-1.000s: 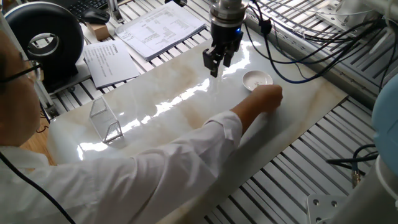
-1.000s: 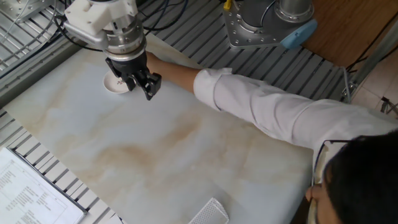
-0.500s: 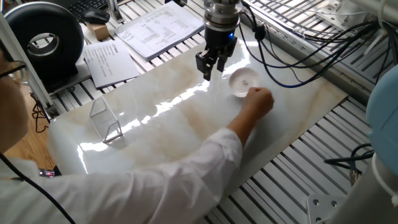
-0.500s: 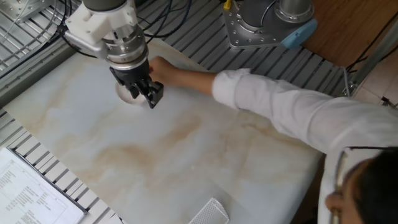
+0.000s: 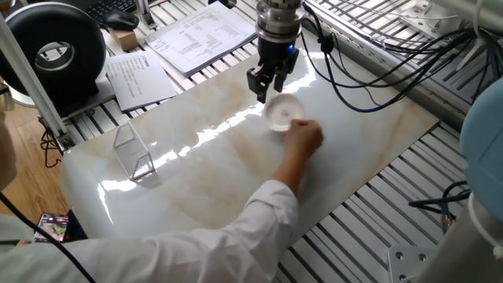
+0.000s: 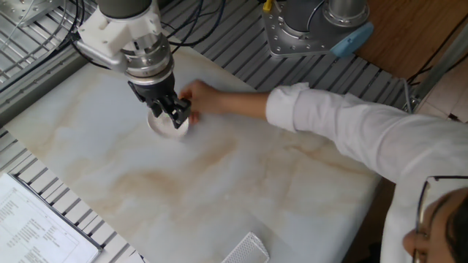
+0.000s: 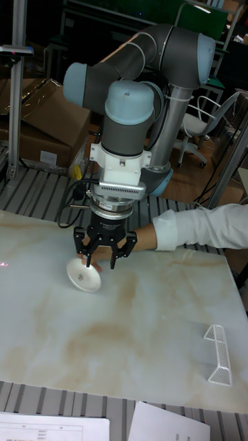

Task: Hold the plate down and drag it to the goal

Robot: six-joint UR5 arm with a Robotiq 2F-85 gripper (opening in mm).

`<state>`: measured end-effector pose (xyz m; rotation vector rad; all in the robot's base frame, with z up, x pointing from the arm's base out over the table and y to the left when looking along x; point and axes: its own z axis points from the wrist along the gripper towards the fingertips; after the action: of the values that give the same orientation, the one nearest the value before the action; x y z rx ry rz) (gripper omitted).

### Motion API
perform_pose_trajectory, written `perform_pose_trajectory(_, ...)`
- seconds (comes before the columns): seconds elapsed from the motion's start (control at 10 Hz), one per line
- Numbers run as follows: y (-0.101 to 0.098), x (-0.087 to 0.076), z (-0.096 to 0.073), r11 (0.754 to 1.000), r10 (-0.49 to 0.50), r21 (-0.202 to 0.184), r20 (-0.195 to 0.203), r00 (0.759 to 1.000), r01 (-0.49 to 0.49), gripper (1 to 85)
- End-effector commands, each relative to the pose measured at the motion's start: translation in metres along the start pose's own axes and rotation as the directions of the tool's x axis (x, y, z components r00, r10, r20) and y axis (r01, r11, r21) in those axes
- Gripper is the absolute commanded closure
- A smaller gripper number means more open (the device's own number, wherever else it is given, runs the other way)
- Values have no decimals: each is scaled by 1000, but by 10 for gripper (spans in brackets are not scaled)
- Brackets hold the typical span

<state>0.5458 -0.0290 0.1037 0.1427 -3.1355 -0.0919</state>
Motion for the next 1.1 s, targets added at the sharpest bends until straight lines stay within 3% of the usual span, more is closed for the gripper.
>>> perform_pose_trajectory(0.0, -25, 5, 7, 999, -40, 1, 23, 999, 40, 327)
perform_pose_trajectory(0.4, -47, 0, 35, 996, -84, 8, 51, 995, 83, 337)
perform_pose_trajectory(0.6, -49, 4, 30, 996, -94, 7, 51, 994, 94, 340)
perform_pose_trajectory(0.7, -47, 2, 34, 997, -77, -4, 62, 995, 77, 517)
perform_pose_trajectory(0.8, -51, 1, 39, 998, -57, 13, 61, 997, 56, 833)
perform_pose_trajectory(1.0, -50, 3, 38, 998, -61, 5, 59, 996, 60, 843)
